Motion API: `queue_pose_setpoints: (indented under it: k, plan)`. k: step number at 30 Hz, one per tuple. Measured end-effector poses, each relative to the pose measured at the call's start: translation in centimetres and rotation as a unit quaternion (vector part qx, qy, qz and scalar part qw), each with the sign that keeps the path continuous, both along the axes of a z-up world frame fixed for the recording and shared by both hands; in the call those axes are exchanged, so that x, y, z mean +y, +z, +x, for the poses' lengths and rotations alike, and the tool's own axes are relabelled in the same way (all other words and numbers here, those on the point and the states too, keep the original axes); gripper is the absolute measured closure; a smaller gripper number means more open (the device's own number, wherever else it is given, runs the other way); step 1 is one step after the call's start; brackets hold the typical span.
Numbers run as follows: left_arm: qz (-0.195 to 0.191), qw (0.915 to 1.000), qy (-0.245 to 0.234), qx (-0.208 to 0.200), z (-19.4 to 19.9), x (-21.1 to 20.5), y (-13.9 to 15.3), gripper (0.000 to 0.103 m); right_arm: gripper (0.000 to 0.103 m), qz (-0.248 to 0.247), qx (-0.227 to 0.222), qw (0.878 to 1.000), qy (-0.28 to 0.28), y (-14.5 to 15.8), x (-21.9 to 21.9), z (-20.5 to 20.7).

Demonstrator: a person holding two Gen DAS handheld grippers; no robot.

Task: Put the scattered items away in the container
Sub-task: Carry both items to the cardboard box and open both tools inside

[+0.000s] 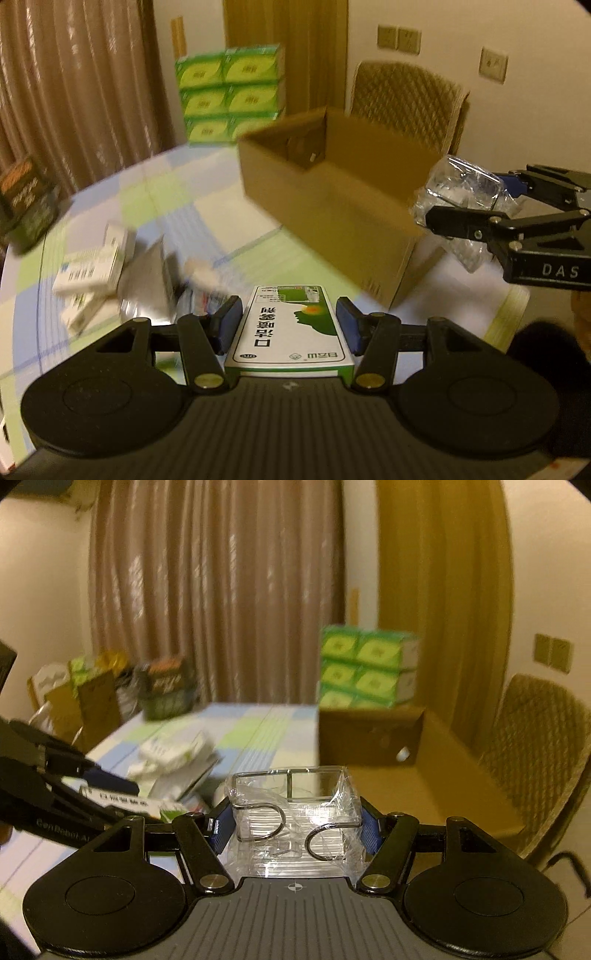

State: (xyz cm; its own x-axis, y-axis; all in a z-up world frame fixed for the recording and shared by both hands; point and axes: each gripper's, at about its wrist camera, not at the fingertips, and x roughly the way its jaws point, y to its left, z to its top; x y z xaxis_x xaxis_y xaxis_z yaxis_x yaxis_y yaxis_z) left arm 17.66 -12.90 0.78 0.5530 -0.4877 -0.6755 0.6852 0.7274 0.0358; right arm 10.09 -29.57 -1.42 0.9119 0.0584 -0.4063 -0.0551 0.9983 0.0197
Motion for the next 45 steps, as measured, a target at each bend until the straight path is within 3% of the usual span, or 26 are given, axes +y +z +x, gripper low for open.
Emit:
queue_pose_setpoints:
  k: [4,9,15,22,24,26,40,41,43,45]
  plan:
    - [-0.032,0.9992,-0.016,-0.017,1.3,-3.2,2.4,0.052,0.039,-0.009,-0.015,0.999,-0.031,1.6,-3.4,1.8]
    - [-0.062,0.9966,-0.044,-0.033,3.1,-8.4,4.0,0.052,0.039,-0.006,0.005,0.997,-0.07,1.2,-7.7,5.1]
    - [-0.08,0.9942,-0.065,-0.03,5.0,-13.4,2.7,0.052,0.039,0.007,0.034,0.994,-0.104,-0.4,-12.1,6.9]
    - [-0.072,0.9943,-0.078,-0.012,6.7,-16.2,-0.6,0.052,0.039,0.02,0.05,0.991,-0.119,-2.1,-14.3,8.0]
    - [-0.071,0.9942,-0.08,-0.007,6.9,-16.6,-1.1,0.052,0.039,0.021,0.052,0.991,-0.119,-2.4,-14.6,8.3]
    - [-0.07,0.9943,-0.08,-0.011,7.0,-16.6,-1.2,0.043,0.039,0.02,0.053,0.991,-0.118,-2.6,-14.7,8.5]
    - [-0.058,0.9976,-0.028,-0.027,6.0,-10.6,-0.8,0.036,0.038,0.036,0.081,0.993,-0.072,-3.8,-12.8,10.4]
    - [-0.058,0.9976,-0.026,-0.027,5.9,-10.3,-0.8,0.036,0.034,0.038,0.084,0.993,-0.068,-3.9,-12.7,10.6]
    - [-0.061,0.9976,-0.021,-0.025,5.8,-9.6,-0.8,0.032,0.013,0.037,0.073,0.994,-0.067,-3.8,-12.6,10.6]
    - [-0.062,0.9977,-0.015,-0.023,5.7,-9.1,-0.8,0.032,0.012,0.035,0.064,0.995,-0.071,-3.5,-12.6,10.4]
